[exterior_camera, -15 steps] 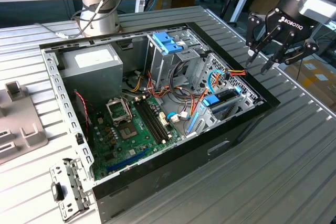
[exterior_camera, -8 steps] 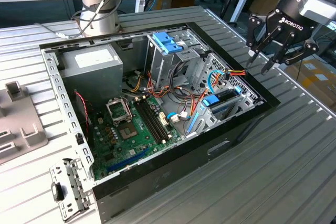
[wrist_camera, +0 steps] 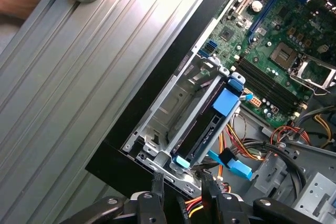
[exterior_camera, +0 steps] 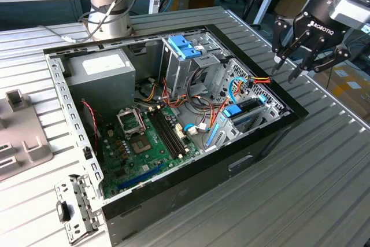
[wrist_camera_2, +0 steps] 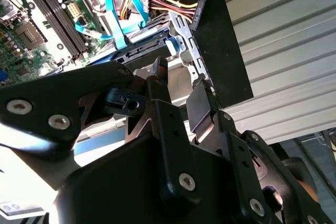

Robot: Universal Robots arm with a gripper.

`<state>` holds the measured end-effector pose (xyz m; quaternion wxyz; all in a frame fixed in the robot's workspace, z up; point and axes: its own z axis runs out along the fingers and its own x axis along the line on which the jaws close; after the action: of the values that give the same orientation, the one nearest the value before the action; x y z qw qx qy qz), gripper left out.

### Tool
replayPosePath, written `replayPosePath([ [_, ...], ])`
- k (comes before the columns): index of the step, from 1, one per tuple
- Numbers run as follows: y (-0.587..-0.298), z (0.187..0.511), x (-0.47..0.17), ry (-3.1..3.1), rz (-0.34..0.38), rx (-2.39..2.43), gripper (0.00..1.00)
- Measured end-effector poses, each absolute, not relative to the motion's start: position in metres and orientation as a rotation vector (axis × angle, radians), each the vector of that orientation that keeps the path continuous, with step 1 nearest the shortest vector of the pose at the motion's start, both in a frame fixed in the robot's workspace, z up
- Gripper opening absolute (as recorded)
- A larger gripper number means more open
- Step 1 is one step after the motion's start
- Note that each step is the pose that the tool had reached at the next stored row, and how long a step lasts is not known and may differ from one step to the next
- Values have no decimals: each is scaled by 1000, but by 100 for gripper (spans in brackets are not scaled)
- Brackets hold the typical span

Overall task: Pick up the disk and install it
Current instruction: 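Insert the first disk wire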

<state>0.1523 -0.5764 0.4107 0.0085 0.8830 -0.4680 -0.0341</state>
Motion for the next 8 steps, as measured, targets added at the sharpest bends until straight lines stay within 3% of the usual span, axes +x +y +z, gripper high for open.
replayPosePath([
  [8,-576,408,155,-1462,-107,2760,42],
])
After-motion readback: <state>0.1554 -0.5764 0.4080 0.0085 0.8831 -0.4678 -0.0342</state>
